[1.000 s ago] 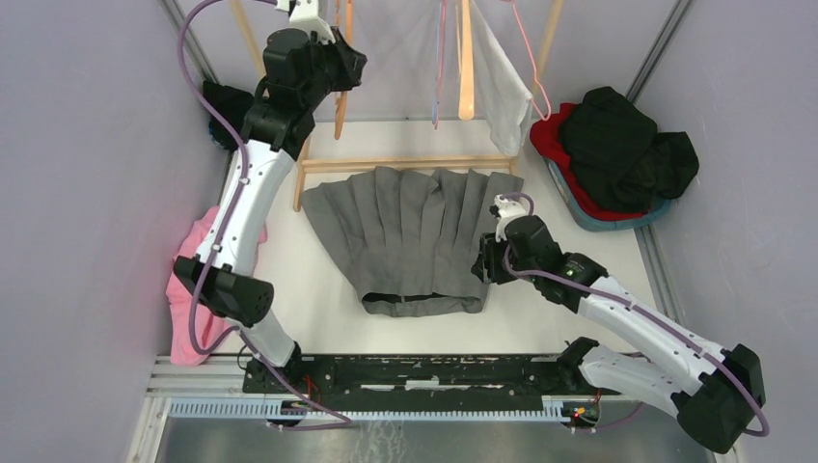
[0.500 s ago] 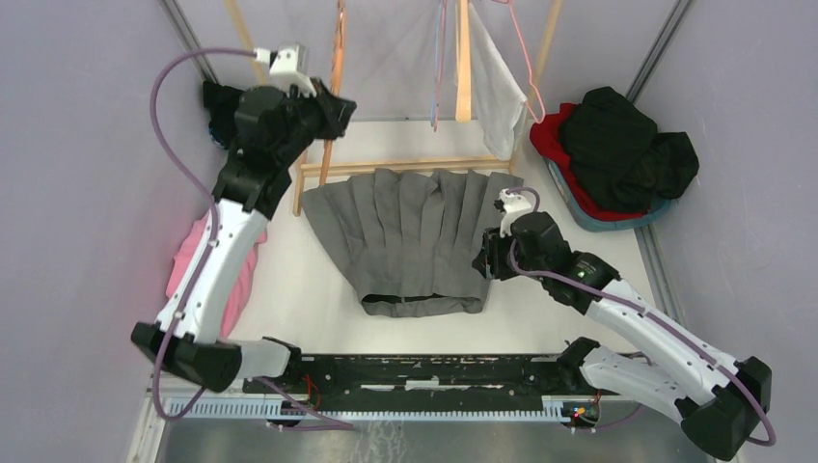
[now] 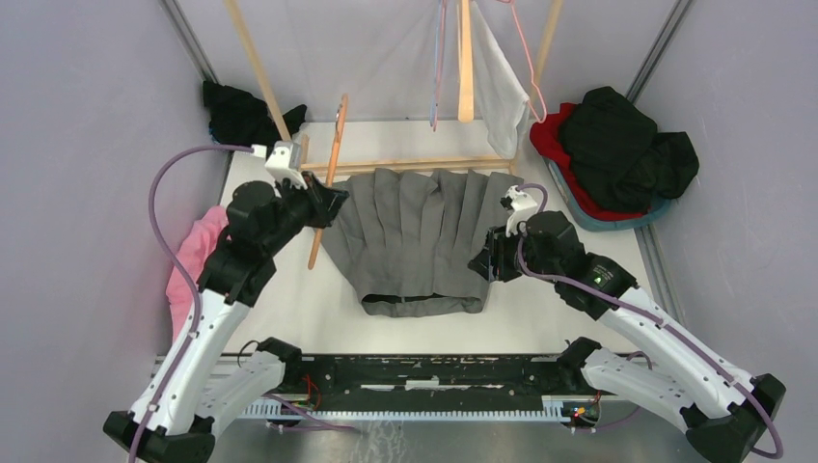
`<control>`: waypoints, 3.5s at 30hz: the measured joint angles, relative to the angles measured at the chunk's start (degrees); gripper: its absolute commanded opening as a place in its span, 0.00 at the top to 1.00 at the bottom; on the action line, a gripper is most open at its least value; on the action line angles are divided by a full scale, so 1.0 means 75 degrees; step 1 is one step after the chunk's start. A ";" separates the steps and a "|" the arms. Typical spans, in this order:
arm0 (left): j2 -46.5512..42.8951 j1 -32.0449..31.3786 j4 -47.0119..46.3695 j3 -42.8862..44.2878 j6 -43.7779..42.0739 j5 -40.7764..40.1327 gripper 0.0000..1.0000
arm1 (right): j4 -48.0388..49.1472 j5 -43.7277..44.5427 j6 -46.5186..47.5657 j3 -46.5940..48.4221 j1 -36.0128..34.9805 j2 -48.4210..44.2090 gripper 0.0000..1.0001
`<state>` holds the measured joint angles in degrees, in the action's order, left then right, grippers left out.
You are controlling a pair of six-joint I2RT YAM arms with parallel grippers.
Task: Place the skirt on the hanger
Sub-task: Pick up the hanger from the clothesline, then hang the skirt on the hanger.
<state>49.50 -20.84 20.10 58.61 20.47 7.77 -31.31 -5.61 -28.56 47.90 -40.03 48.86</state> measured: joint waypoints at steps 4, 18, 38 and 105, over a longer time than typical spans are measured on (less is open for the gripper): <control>-0.0510 -0.0274 0.0437 -0.0446 0.0201 -0.0178 0.97 | 0.0221 -0.0434 -0.0347 -0.0096 0.0000 -0.0009 0.52; 0.0137 -0.3156 0.1798 -0.1326 0.0924 -0.2970 0.97 | 0.1687 -0.0787 -0.2527 -0.0822 0.0000 -0.0009 0.50; 0.1533 -0.7548 0.1533 -0.1195 0.0956 -0.5863 0.97 | 0.5047 -0.0915 -0.5362 -0.2025 -0.0152 0.0463 0.50; 0.1373 -0.7359 0.3436 0.0472 0.2401 -0.5916 0.20 | 0.0568 0.0542 -0.5205 -0.2623 -0.1647 -0.3835 0.99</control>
<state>59.79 -76.03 45.87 62.15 38.48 -36.60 -27.05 -1.54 -67.59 28.23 -52.38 20.10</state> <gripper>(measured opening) 0.778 0.172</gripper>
